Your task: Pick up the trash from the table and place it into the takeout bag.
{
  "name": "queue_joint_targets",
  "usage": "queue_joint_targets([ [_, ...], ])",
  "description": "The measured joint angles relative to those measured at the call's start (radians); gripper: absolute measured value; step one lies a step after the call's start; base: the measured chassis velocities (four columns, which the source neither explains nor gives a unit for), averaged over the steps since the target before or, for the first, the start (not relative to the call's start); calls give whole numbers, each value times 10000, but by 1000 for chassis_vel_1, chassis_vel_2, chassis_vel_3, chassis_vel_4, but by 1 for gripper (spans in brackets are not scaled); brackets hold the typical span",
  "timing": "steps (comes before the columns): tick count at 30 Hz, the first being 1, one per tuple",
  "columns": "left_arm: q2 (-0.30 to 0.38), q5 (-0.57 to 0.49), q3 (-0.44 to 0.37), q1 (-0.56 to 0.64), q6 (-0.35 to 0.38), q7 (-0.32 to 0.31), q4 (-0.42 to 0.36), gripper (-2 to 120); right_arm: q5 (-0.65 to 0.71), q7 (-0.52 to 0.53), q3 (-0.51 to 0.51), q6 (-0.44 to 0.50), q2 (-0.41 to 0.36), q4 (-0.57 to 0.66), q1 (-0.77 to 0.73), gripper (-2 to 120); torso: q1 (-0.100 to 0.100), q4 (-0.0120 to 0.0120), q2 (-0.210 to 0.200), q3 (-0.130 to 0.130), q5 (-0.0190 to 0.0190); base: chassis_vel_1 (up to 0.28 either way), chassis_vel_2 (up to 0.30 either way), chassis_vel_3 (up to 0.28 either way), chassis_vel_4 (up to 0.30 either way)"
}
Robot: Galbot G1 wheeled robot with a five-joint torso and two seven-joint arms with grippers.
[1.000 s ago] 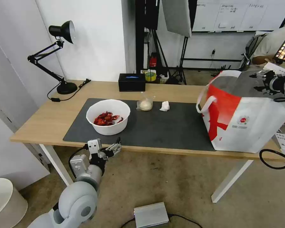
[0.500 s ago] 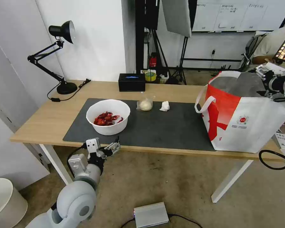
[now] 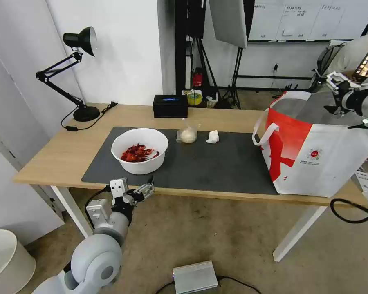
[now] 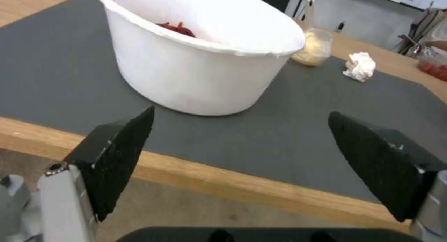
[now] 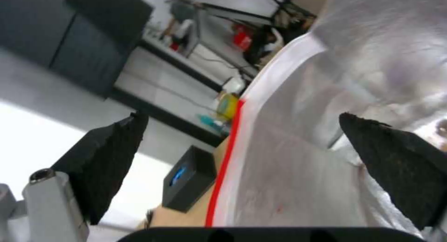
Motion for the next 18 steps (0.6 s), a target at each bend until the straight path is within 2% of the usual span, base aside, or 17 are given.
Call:
queue_joint_targets([
  [2, 2, 6, -22, 23, -1, 17, 0, 100, -100, -214, -32, 0, -39, 178, -157, 100, 0, -1, 0, 0, 1, 0, 0, 0, 0],
  [5, 3, 161, -72, 103, -36, 115, 2, 100, -918, -1524, -194, -6, -196, 941, -924, 100, 0, 0, 0, 0, 0, 0, 0, 0, 0],
  [6, 3, 161, -72, 103, -36, 115, 2, 100, -918, -1524, -194, -6, -196, 941, -924, 100, 0, 0, 0, 0, 0, 0, 0, 0, 0],
  [10, 9, 442, -181, 300, -297, 320, 31, 100, -3013, -3676, -358, -29, -428, 1745, -2156, 100, 0, -1, 0, 0, 2, 0, 0, 0, 0],
  [11, 9, 442, -181, 300, -297, 320, 31, 100, -3013, -3676, -358, -29, -428, 1745, -2156, 100, 0, -1, 0, 0, 2, 0, 0, 0, 0],
  [16, 50, 564, -552, 639, -324, 572, -44, 100, -5241, -5741, -424, -16, -828, 2486, -3223, 100, 0, 0, 1, -1, 0, 0, 0, 0, 0],
  [18, 51, 582, -602, 685, -332, 594, -55, 100, -5597, -6115, -424, 20, -909, 2570, -3371, 100, -1, 0, 1, -1, 1, 0, 0, 0, 0],
])
